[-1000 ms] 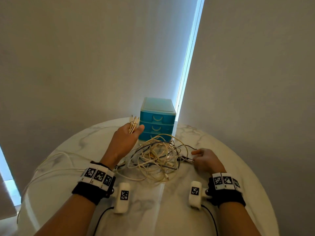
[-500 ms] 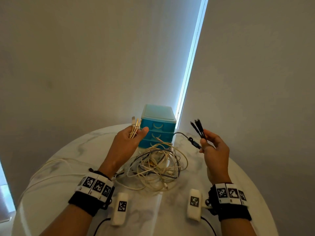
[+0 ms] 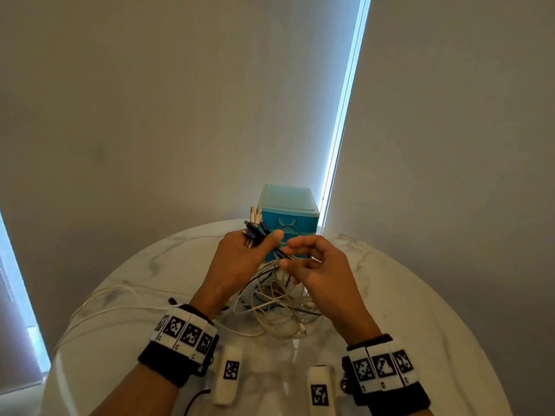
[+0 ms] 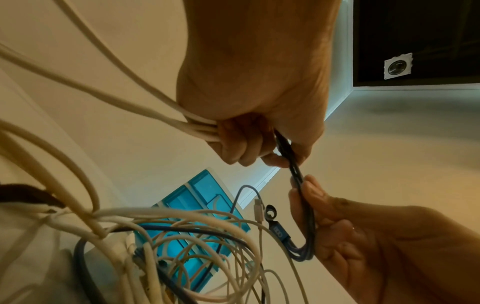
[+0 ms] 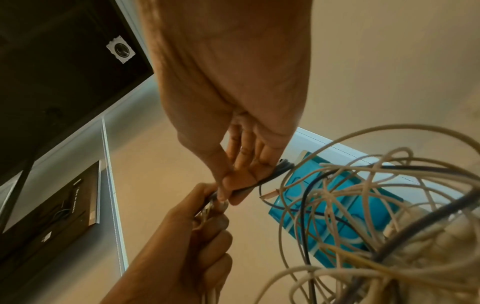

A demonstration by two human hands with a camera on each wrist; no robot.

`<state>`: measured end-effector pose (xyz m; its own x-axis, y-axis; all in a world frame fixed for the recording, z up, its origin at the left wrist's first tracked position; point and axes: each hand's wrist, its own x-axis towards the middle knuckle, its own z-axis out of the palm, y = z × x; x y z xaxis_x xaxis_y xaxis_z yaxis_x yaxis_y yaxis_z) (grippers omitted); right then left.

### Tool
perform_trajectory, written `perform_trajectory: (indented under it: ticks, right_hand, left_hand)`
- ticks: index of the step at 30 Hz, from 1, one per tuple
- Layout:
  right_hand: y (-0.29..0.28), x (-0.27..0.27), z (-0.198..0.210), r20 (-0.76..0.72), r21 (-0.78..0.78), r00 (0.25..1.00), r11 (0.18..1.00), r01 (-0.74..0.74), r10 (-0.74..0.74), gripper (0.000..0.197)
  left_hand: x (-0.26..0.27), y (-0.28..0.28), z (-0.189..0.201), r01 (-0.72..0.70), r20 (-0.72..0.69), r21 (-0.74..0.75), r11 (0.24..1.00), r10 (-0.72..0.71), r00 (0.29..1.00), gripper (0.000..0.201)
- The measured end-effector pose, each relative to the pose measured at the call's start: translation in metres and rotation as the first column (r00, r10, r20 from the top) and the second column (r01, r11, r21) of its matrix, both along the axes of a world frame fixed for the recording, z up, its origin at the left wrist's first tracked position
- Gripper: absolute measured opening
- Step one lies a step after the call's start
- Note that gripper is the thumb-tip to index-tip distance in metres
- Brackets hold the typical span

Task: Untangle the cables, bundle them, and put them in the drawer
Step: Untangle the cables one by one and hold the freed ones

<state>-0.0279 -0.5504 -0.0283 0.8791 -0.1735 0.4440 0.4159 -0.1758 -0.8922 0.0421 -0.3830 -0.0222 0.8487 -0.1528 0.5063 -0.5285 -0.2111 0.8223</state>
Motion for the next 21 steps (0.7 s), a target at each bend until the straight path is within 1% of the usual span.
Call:
perform_trajectory:
  ticks: [1,2,3,5,6,7,8,9,10,11,12,13,14,15,16,17,18,19,21]
  right_hand:
    - [0.0,-0.003,0.002,-0.01,0.005,0.999,0.999,-0.035,0.035,0.033]
    - [-0.001,-0.005,0.005,-0.008,0.014,0.999,0.999,-0.041,0.041,0.03]
    - [-0.005,-0.007,0.006,0.007,0.037,1.0,0.999,-0.002,0.002,0.026]
    - [-0.02,-0.007,0.01,0.019,0.144,0.981,0.972,0.186,-0.191,0.016]
    - [-0.029,-0.007,0.01,-0.026,0.194,0.959,0.94,0.281,-0.281,0.015]
    - [-0.037,-0.005,0.009,-0.108,0.201,0.945,0.924,0.325,-0.309,0.021]
    - [-0.041,-0.003,0.006,-0.208,0.17,0.942,0.939,0.3,-0.264,0.031]
    - [-0.041,0.0,0.002,-0.298,0.13,0.939,0.967,0.22,-0.174,0.042]
    - [-0.037,0.003,-0.002,-0.362,0.124,0.929,0.984,0.125,-0.073,0.048]
    - [-0.033,0.006,-0.005,-0.384,0.154,0.923,0.987,0.053,0.01,0.049]
    - [-0.029,0.007,-0.007,-0.357,0.194,0.932,0.981,0.006,0.065,0.047]
    - [-0.03,0.009,-0.007,-0.303,0.226,0.95,0.974,-0.012,0.082,0.042]
    - [-0.031,0.01,-0.005,-0.236,0.261,0.968,0.965,-0.016,0.08,0.037]
    - [-0.035,0.01,-0.002,-0.164,0.307,0.984,0.952,-0.02,0.074,0.034]
    - [-0.039,0.01,0.001,-0.097,0.366,0.992,0.93,-0.038,0.079,0.031]
    - [-0.043,0.009,0.006,-0.045,0.423,0.995,0.904,-0.063,0.091,0.028]
    - [-0.045,0.007,0.01,-0.006,0.464,0.995,0.882,-0.083,0.097,0.026]
    - [-0.046,0.005,0.012,0.021,0.486,0.996,0.869,-0.087,0.089,0.026]
    - [-0.045,0.003,0.016,0.055,0.506,0.997,0.86,-0.067,0.045,0.028]
  left_hand:
    - [0.001,0.0,0.0,-0.026,0.004,0.018,0.999,0.026,1.0,0.015]
    - [0.003,0.0,-0.001,-0.038,-0.005,0.022,0.999,0.038,0.999,0.015]
    - [0.003,0.0,-0.001,-0.036,-0.016,0.011,0.999,0.036,0.999,0.016]
    - [0.002,0.003,0.001,0.014,-0.045,-0.015,1.0,-0.014,0.999,0.02]
    - [-0.001,0.003,0.003,0.045,-0.052,-0.016,0.999,-0.046,0.998,0.02]
    - [-0.002,0.003,0.004,0.073,-0.055,-0.007,0.997,-0.074,0.996,0.02]
    - [-0.005,0.003,0.006,0.107,-0.065,0.004,0.994,-0.107,0.992,0.02]
    - [-0.009,0.002,0.008,0.142,-0.081,0.02,0.99,-0.14,0.987,0.022]
    - [-0.01,0.001,0.007,0.181,-0.092,0.054,0.982,-0.176,0.98,0.027]
    - [-0.011,0.0,0.005,0.227,-0.11,0.104,0.968,-0.215,0.97,0.031]
    - [-0.008,0.0,0.001,0.261,-0.128,0.18,0.948,-0.241,0.962,0.031]
    - [-0.007,0.0,-0.002,0.274,-0.147,0.262,0.925,-0.242,0.959,0.03]
    - [-0.004,0.0,-0.005,0.265,-0.161,0.338,0.903,-0.222,0.962,0.029]
    - [-0.001,0.002,-0.007,0.229,-0.18,0.376,0.898,-0.172,0.969,0.028]
    - [0.003,0.004,-0.01,0.187,-0.191,0.366,0.912,-0.123,0.974,0.027]
    - [0.007,0.007,-0.01,0.137,-0.195,0.321,0.937,-0.076,0.978,0.024]
    - [0.01,0.009,-0.009,0.1,-0.194,0.269,0.958,-0.047,0.98,0.02]
    - [0.011,0.011,-0.008,0.053,-0.193,0.231,0.971,-0.008,0.981,0.022]
    - [0.011,0.015,-0.005,-0.032,-0.233,0.237,0.971,0.089,0.968,0.043]
